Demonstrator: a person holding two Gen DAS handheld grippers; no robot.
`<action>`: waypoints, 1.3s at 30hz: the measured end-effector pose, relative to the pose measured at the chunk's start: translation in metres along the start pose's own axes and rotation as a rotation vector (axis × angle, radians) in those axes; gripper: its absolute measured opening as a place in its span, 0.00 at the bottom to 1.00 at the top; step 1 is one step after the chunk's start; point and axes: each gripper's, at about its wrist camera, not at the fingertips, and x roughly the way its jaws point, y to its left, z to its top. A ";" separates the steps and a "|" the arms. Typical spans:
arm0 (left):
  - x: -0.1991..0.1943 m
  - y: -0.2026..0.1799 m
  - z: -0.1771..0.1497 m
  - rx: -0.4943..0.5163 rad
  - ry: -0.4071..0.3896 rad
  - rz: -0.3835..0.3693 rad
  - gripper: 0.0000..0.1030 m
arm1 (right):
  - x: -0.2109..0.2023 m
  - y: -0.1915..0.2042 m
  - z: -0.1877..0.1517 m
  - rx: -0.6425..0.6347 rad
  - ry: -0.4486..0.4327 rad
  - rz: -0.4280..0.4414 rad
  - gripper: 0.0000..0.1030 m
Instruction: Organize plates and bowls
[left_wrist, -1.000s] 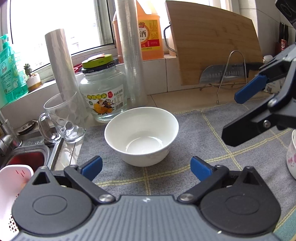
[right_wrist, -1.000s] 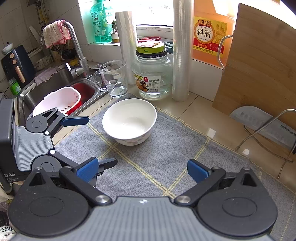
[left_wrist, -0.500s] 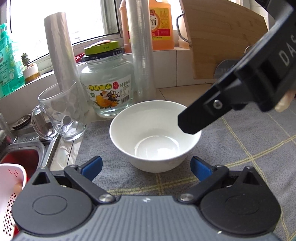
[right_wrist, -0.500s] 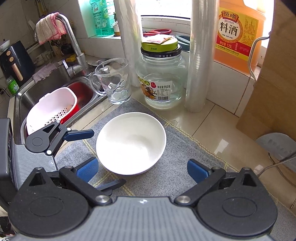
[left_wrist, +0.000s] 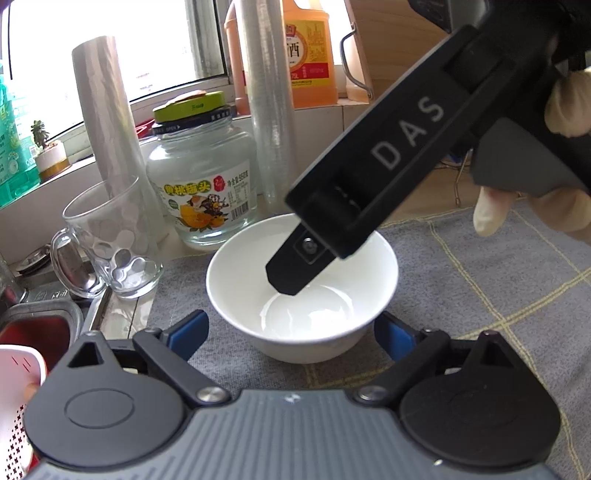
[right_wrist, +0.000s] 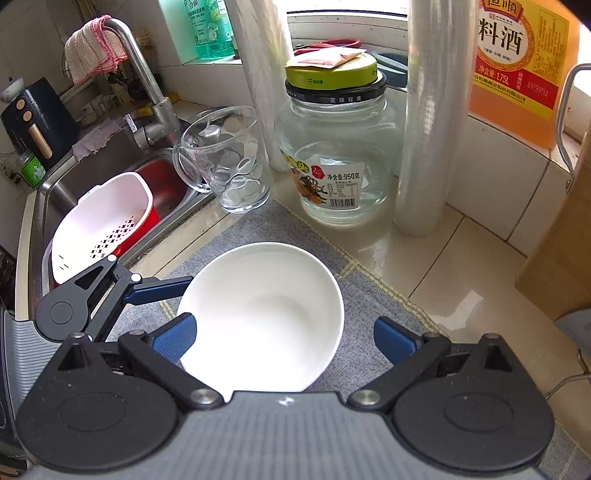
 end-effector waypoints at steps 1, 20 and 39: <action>0.000 0.000 0.000 0.001 -0.001 -0.003 0.91 | 0.002 0.000 0.001 -0.001 0.002 0.005 1.00; 0.001 0.001 0.002 0.006 -0.009 -0.028 0.86 | 0.015 0.000 0.009 -0.009 0.012 0.049 0.89; -0.008 -0.002 0.005 0.003 0.010 -0.049 0.86 | 0.009 0.001 0.006 0.012 0.010 0.068 0.88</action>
